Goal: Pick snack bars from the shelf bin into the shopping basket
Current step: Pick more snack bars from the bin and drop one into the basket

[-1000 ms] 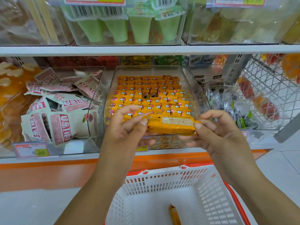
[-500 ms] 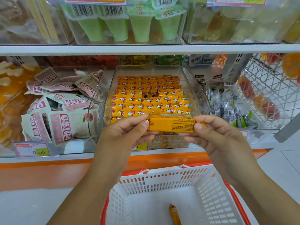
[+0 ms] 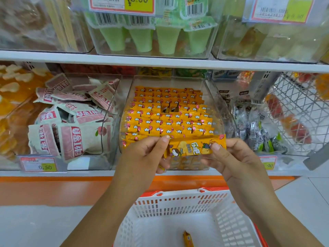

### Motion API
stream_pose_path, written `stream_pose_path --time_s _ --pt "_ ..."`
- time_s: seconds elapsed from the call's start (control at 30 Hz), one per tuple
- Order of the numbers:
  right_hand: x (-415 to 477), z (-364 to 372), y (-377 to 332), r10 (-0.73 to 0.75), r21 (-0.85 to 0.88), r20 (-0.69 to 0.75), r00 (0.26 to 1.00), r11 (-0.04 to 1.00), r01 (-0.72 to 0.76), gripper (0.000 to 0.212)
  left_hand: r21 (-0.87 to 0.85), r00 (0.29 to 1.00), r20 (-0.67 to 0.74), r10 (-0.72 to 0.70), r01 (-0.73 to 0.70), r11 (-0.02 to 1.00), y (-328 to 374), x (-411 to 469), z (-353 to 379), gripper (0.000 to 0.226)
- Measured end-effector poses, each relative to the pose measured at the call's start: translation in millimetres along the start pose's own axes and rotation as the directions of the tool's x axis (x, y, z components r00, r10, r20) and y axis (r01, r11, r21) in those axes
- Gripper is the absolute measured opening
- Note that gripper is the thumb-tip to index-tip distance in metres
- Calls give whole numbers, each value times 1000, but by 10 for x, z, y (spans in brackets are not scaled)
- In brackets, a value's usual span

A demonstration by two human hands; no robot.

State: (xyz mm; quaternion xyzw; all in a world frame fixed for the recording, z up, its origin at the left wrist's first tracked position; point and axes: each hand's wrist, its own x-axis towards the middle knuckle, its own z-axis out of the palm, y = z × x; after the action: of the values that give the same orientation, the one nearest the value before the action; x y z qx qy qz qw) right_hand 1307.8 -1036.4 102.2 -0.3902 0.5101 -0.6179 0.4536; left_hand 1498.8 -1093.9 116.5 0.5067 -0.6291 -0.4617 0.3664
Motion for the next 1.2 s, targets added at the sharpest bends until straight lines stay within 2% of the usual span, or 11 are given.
stream_pose_path --time_s 0.13,0.3,0.37,0.47,0.53,0.63,0.77,0.87,0.97,1.1,1.2 --pt "129 39 -32 -29 29 -46 999 999 30 40 116 989 -121 89 -75 990 -7 195 -60 13" --pt "657 216 -223 -196 -238 -87 977 956 170 15 420 969 -105 223 -160 893 -185 496 -106 44" --pt "931 333 -294 -294 -438 -18 956 861 257 18 529 975 -25 220 -174 831 -286 578 -88 52" --pt "1379 410 -308 -340 -709 119 933 628 320 12 675 978 43 202 -177 716 -394 673 -54 68" --pt "1638 400 -274 -312 -806 201 929 485 338 21 738 976 53 211 -181 650 -412 714 -42 81" --pt "1899 367 -224 -104 -891 322 941 301 339 29 773 981 67 181 -166 612 -412 743 -25 87" --pt "2057 407 -81 50 -880 469 882 105 463 22 794 986 83 147 -155 588 -419 776 -18 89" --pt "2125 441 -2 114 -872 489 865 63 485 16 795 987 87 138 -152 587 -428 793 -14 89" --pt "2189 489 -72 185 -860 503 844 5 511 29 794 986 94 135 -157 588 -424 796 -10 88" --pt "2160 768 -117 54 -864 504 862 55 501 30 796 987 97 128 -154 585 -430 813 -2 88" --pt "2138 1020 -28 88 -873 478 874 -63 484 34 787 987 95 132 -156 596 -430 816 -5 88"
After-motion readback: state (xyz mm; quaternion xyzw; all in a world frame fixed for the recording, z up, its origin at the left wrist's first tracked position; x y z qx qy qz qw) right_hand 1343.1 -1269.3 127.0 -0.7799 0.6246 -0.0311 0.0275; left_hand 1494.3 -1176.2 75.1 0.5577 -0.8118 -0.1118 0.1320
